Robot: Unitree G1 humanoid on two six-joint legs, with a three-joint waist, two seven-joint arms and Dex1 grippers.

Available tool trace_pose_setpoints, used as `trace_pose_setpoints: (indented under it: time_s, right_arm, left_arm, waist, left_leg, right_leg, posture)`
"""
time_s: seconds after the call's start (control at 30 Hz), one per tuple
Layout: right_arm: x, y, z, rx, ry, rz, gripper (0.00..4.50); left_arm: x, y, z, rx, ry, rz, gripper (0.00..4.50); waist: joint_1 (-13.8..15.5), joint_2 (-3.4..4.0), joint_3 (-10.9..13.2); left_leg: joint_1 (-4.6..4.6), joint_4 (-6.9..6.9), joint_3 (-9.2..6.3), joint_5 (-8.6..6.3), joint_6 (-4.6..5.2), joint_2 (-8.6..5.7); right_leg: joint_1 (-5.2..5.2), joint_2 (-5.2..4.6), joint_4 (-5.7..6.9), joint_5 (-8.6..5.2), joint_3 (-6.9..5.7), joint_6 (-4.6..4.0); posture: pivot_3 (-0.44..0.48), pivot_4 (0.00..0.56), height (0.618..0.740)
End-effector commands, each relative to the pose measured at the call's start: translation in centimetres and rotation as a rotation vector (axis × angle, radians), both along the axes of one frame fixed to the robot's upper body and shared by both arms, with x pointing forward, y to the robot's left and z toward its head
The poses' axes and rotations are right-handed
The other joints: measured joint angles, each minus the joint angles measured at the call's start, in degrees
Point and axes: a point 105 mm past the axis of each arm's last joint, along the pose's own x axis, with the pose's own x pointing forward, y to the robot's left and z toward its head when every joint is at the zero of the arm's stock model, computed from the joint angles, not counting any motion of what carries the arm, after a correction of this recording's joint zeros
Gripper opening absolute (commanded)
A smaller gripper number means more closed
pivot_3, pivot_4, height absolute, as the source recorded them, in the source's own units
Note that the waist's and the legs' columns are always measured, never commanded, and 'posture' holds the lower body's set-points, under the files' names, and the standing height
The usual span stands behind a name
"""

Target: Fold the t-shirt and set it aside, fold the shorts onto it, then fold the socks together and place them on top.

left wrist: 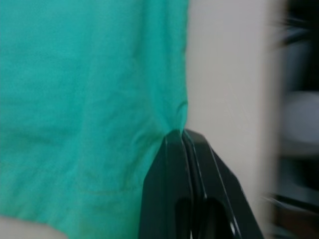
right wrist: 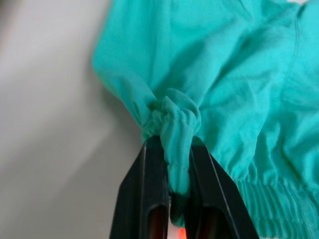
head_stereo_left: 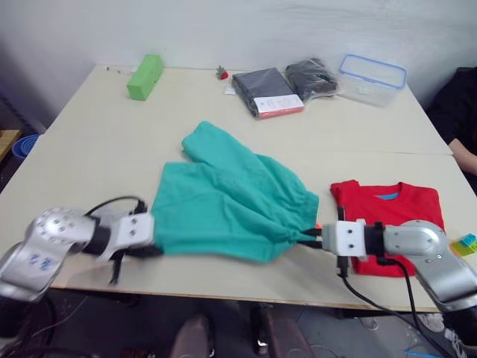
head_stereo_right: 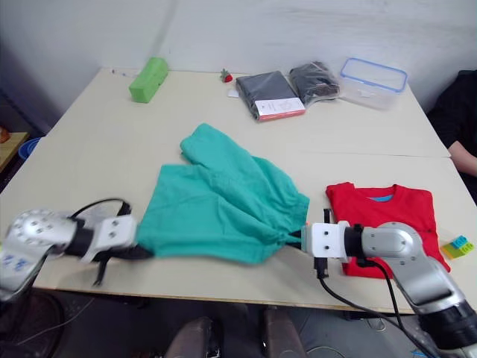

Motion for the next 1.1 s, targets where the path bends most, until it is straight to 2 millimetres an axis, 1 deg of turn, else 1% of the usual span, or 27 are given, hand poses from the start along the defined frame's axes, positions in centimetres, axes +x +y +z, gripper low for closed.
trace_pose_setpoints:
  time_s: [0.03,0.07,0.1,0.2,0.3,0.37,0.4,0.43,0.47,0.5,0.53,0.57,0.6,0.63,0.67,0.7,0.73,0.8,0.87,0.9,0.97,1.0,1.07,1.1]
  right_arm:
    - [-2.3,1.0,2.0,0.076,0.124,0.087,0.01]
    - [-2.5,1.0,1.9,0.08,0.142,0.087,0.01]
    - [-2.5,1.1,1.8,0.084,0.152,0.081,0.01]
    - [-2.2,1.1,1.2,0.075,0.155,0.064,0.01]
    - [-1.2,1.1,0.9,0.08,0.148,0.028,0.01]
    - [0.4,0.9,1.7,0.125,0.135,-0.025,0.01]
    - [1.8,0.7,2.4,0.15,0.101,-0.068,0.01]
    - [3.8,0.3,3.5,0.18,0.045,-0.135,0.01]
    - [5.0,0.1,4.2,0.199,0.008,-0.177,0.01]
    - [7.5,-0.7,6.4,0.246,-0.11,-0.271,0.01]
    - [10.0,-1.6,9.4,0.314,-0.287,-0.369,0.01]
    - [11.6,-2.5,12.4,0.379,-0.467,-0.447,0.01]
    - [13.0,-3.9,15.9,0.436,-0.665,-0.553,0.01]
    - [13.4,-4.8,18.3,0.457,-0.816,-0.61,0.01]
    - [13.1,-5.2,20.4,0.427,-0.972,-0.608,0.01]
    - [12.7,-5.2,21.5,0.394,-1.068,-0.585,0.01]
    - [12.4,-5.0,22.0,0.368,-1.121,-0.558,0.01]
    - [12.1,-5.0,22.3,0.354,-1.171,-0.533,0.01]
    - [11.3,-4.2,21.1,0.292,-1.209,-0.457,0.01]
    - [10.9,-3.7,19.9,0.245,-1.212,-0.409,0.01]
    - [10.3,-2.9,17.3,0.173,-1.175,-0.324,0.01]
    - [10.0,-2.5,16.0,0.162,-1.127,-0.3,0.01]
    - [9.2,-1.8,13.8,0.176,-1.042,-0.272,0.01]
    - [9.0,-1.6,13.2,0.193,-1.004,-0.274,0.01]
  left_arm:
    - [-1.7,-1.7,2.6,-0.093,0.018,-0.088,0.0]
    - [-1.7,-1.7,2.7,-0.096,0.014,-0.075,0.0]
    - [-1.6,-1.8,2.8,-0.098,0.006,-0.064,0.0]
    - [-1.4,-1.8,2.8,-0.094,-0.005,-0.052,0.0]
    - [-0.6,-1.8,2.6,-0.084,-0.028,-0.046,0.0]
    - [1.7,-1.7,3.3,-0.117,-0.103,0.0,0.0]
    - [3.9,-1.8,4.3,-0.156,-0.195,0.036,0.0]
    - [7.3,-2.0,6.3,-0.219,-0.358,0.105,0.0]
    - [9.6,-2.2,7.9,-0.264,-0.462,0.147,0.0]
    - [13.9,-2.1,12.7,-0.375,-0.717,0.288,0.0]
    - [16.8,-1.7,18.0,-0.477,-0.964,0.416,0.0]
    - [18.3,-1.0,22.3,-0.545,-1.155,0.514,0.0]
    - [19.1,0.3,26.2,-0.549,-1.355,0.617,0.0]
    - [19.1,1.2,28.3,-0.515,-1.495,0.645,0.0]
    - [18.3,1.5,30.5,-0.455,-1.661,0.607,0.0]
    - [17.5,1.7,32.0,-0.423,-1.768,0.569,0.0]
    - [17.0,1.7,32.8,-0.408,-1.828,0.537,0.0]
    - [16.4,1.8,33.7,-0.419,-1.884,0.507,0.0]
    - [15.3,1.7,33.1,-0.413,-1.872,0.428,0.0]
    - [14.9,1.7,32.5,-0.407,-1.845,0.406,0.0]
    - [14.5,1.9,30.9,-0.422,-1.738,0.399,0.0]
    - [14.3,2.0,29.7,-0.441,-1.656,0.409,0.0]
    - [13.8,2.0,26.7,-0.422,-1.521,0.395,0.0]
    - [13.7,2.0,24.9,-0.392,-1.459,0.392,0.0]
  waist:
    - [0.36,0.0,0.0]
    - [0.54,0.02,0.01]
    - [0.67,0.05,0.02]
    - [0.64,0.1,0.06]
    - [0.61,0.1,0.06]
    - [0.56,0.12,0.06]
    - [0.6,0.14,0.08]
    - [0.64,0.13,0.11]
    - [0.9,0.14,0.12]
    - [1.08,0.06,0.15]
    - [1.56,-0.12,0.25]
    - [1.84,-0.28,0.35]
    - [1.95,-0.58,0.52]
    - [1.51,-0.61,0.5]
    - [1.17,-0.45,0.42]
    - [0.91,-0.27,0.34]
    - [0.77,-0.09,0.24]
    - [0.69,0.02,0.18]
    - [0.69,0.01,0.18]
    - [0.66,0.01,0.18]
    - [0.55,-0.01,0.2]
    - [0.49,-0.03,0.22]
    - [0.24,-0.02,0.23]
    - [0.0,-0.02,0.23]
  left_leg:
    - [0.05,0.02,-0.02,-0.02,-0.04,0.05]
    - [0.09,0.01,-0.02,-0.03,-0.06,0.15]
    - [0.12,0.01,0.04,-0.01,-0.09,0.27]
    - [0.05,0.01,0.08,0.01,-0.12,0.28]
    - [0.01,-0.01,0.11,0.01,-0.13,0.28]
    - [-0.08,-0.02,0.15,-0.02,-0.16,0.28]
    - [-0.08,-0.02,0.18,-0.08,-0.24,0.25]
    - [-0.09,0.01,0.2,-0.1,-0.27,0.24]
    - [-0.18,0.07,0.22,-0.07,-0.22,0.23]
    - [-0.18,0.15,0.22,0.1,-0.02,0.2]
    - [-0.27,0.2,0.21,0.27,0.13,0.22]
    - [-0.33,0.21,0.22,0.45,0.14,0.21]
    - [-0.46,0.29,0.19,0.56,0.08,0.25]
    - [-0.95,0.37,0.17,0.74,0.08,0.23]
    - [-1.77,0.28,0.34,0.88,0.08,0.2]
    - [-2.07,0.09,0.62,1.0,-0.03,0.11]
    - [-2.13,-0.01,0.96,1.09,-0.27,0.15]
    - [-1.98,-0.24,1.43,0.69,-0.32,0.31]
    - [-1.97,0.0,1.73,0.26,-0.31,0.56]
    - [-2.08,0.02,1.87,0.15,-0.28,0.62]
    - [-2.22,0.08,2.17,0.1,-0.2,0.62]
    - [-2.23,0.15,2.35,0.07,-0.15,0.62]
    - [-2.23,0.32,2.54,0.06,-0.13,0.64]
    - [-2.16,0.44,2.63,0.04,-0.09,0.67]
  right_leg:
    - [0.05,0.0,-0.04,-0.07,-0.05,-0.07]
    - [0.15,0.02,-0.14,-0.42,-0.15,-0.68]
    - [0.24,0.02,-0.24,-0.6,-0.29,-1.0]
    - [0.24,0.02,-0.35,-0.62,-0.3,-1.02]
    - [0.33,0.02,-0.64,-0.58,-0.29,-0.95]
    - [0.31,-0.01,-0.77,-0.54,-0.28,-0.9]
    - [0.32,-0.04,-0.78,-0.53,-0.26,-0.88]
    - [0.33,-0.05,-0.78,-0.49,-0.25,-0.83]
    - [0.25,-0.04,-0.75,-0.43,-0.25,-0.79]
    - [0.28,-0.01,-0.72,-0.29,-0.31,-0.72]
    - [0.22,-0.01,-0.71,-0.2,-0.38,-0.7]
    - [0.2,-0.01,-0.72,0.36,-0.46,0.02]
    - [0.09,0.03,-0.77,0.69,-0.54,0.25]
    - [-0.29,0.06,-0.8,0.94,-0.58,0.29]
    - [-1.2,0.07,-0.77,1.41,-0.44,0.44]
    - [-1.67,0.03,-0.62,1.46,-0.17,0.51]
    - [-1.9,0.02,-0.66,1.41,-0.14,0.51]
    - [-2.1,-0.02,-0.59,1.16,-0.51,0.4]
    - [-2.2,-0.16,-0.53,0.98,-1.45,0.09]
    - [-2.32,-0.19,-0.51,0.91,-1.56,0.07]
    - [-2.59,-0.29,-0.38,0.87,-1.62,0.12]
    - [-2.61,-0.33,-0.43,0.8,-1.59,0.21]
    - [-2.65,-0.34,-0.29,0.77,-1.47,0.23]
    - [-2.64,-0.35,-0.17,0.77,-1.37,0.24]
  posture:
    - [0.0,0.15,0.74]
    - [0.0,0.15,0.74]
    - [0.0,0.15,0.74]
    - [0.0,0.15,0.74]
    - [0.0,0.15,0.74]
    - [0.0,0.15,0.74]
    - [0.0,0.15,0.74]
    - [0.0,0.15,0.74]
    - [0.0,0.15,0.74]
    - [0.0,0.15,0.74]
    - [0.0,0.15,0.74]
    - [0.0,0.15,0.74]
    - [0.0,0.15,0.74]
    - [0.0,0.15,0.74]
    - [0.0,0.15,0.74]
    - [0.0,0.15,0.74]
    - [0.0,0.15,0.74]
    - [0.0,0.15,0.74]
    - [0.0,0.15,0.74]
    - [0.0,0.15,0.74]
    - [0.0,0.15,0.74]
    - [0.0,0.15,0.74]
    - [0.0,0.15,0.74]
    - [0.0,0.15,0.74]
